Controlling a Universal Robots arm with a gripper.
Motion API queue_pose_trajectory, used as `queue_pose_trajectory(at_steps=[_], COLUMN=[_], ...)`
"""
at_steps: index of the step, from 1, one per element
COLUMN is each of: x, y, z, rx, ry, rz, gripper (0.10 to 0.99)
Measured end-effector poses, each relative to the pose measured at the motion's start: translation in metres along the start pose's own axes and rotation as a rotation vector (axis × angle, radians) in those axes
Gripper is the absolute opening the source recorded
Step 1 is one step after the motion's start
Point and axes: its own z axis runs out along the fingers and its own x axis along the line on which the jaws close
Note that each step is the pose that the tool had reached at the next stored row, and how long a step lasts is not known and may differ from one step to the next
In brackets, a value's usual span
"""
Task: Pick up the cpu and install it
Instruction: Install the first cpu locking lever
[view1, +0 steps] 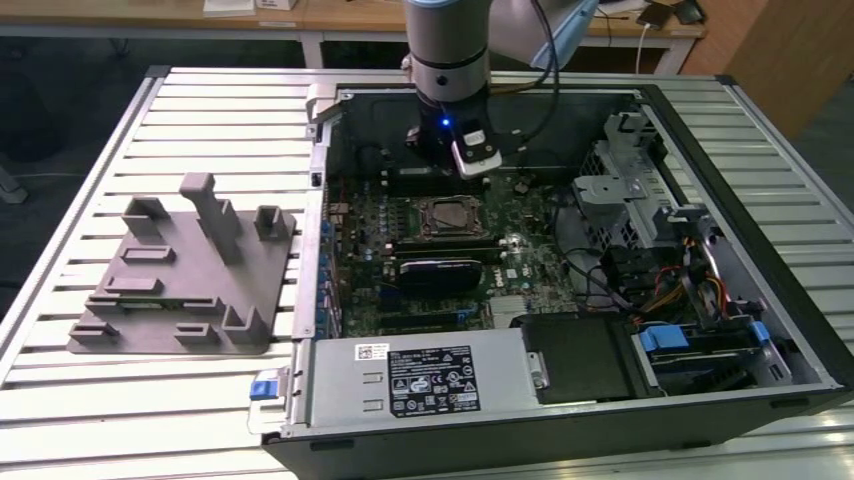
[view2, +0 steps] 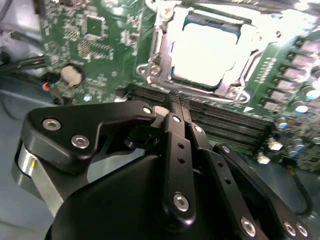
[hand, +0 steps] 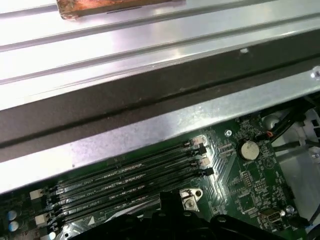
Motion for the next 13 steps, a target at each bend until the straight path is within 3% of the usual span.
queue_pose_trajectory(at_steps=[2, 4, 13], x=[-0.0007, -0.0011, -0.0048], y=[0.0003, -0.0001, -0.0112], z=[0.0002, 0.0002, -0.0015], rx=[0.025, 0.046, 0.089], ry=[0.0145, 0.0208, 0.0164], rz=[0.000, -0.001, -0.006], gripper=[0.106, 0.106, 0.106])
